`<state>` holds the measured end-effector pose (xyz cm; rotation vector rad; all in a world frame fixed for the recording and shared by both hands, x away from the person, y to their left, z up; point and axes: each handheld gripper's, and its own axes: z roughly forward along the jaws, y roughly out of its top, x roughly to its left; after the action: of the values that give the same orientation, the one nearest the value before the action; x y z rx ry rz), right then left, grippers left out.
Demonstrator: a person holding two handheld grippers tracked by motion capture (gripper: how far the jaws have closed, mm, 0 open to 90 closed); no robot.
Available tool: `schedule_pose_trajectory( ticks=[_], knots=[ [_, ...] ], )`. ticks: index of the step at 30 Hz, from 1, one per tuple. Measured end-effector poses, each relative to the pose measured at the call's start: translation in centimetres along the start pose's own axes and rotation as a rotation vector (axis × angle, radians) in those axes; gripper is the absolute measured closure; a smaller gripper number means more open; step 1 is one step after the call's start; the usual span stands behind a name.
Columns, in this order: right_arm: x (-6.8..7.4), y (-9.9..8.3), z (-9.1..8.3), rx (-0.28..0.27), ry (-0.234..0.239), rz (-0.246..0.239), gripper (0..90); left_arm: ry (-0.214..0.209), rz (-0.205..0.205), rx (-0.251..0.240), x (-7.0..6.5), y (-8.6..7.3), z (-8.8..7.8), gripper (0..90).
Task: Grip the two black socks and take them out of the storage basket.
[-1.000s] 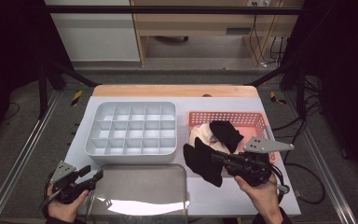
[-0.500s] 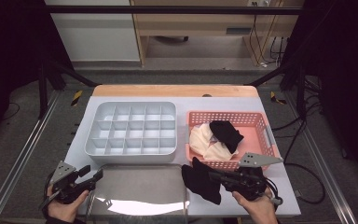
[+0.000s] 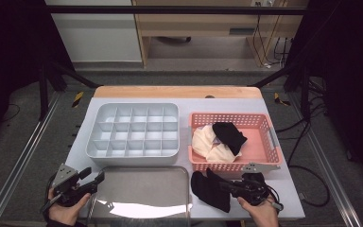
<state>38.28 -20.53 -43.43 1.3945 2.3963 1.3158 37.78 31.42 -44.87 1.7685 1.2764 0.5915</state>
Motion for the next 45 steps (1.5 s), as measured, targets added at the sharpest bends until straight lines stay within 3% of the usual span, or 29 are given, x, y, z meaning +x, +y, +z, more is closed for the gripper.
schedule_pose_trajectory(
  ticks=[6,11,18,21,25,26,32,45],
  knots=[
    [-0.8,-0.7,1.0,0.016,-0.064,0.000,78.3,-0.003,-0.002,0.010,0.0,0.0,0.1,39.9],
    [-0.9,-1.0,1.7,0.032,-0.094,-0.021,76.0,0.003,-0.004,0.017,0.1,0.0,0.1,39.6],
    [-0.9,-1.4,3.0,0.071,-0.182,-0.066,66.9,-0.006,-0.007,0.028,0.1,-0.1,0.3,38.7],
    [-0.9,-1.4,3.1,0.070,-0.179,-0.069,63.5,-0.013,-0.015,0.033,0.2,-0.1,0.3,37.6],
    [-0.9,-1.3,2.6,0.035,-0.184,-0.067,53.7,-0.013,-0.020,0.041,0.2,-0.1,0.3,36.0],
    [-0.9,-1.1,2.1,0.003,-0.181,-0.064,50.8,-0.014,-0.025,0.042,0.2,-0.1,0.4,35.6],
    [-0.7,-0.6,0.8,-0.073,-0.175,-0.065,46.4,-0.017,-0.037,0.046,0.4,-0.1,0.4,34.4],
    [0.1,0.5,-0.9,-0.141,-0.176,-0.064,45.3,-0.015,-0.039,0.045,0.4,-0.1,0.4,34.3]
  ],
)
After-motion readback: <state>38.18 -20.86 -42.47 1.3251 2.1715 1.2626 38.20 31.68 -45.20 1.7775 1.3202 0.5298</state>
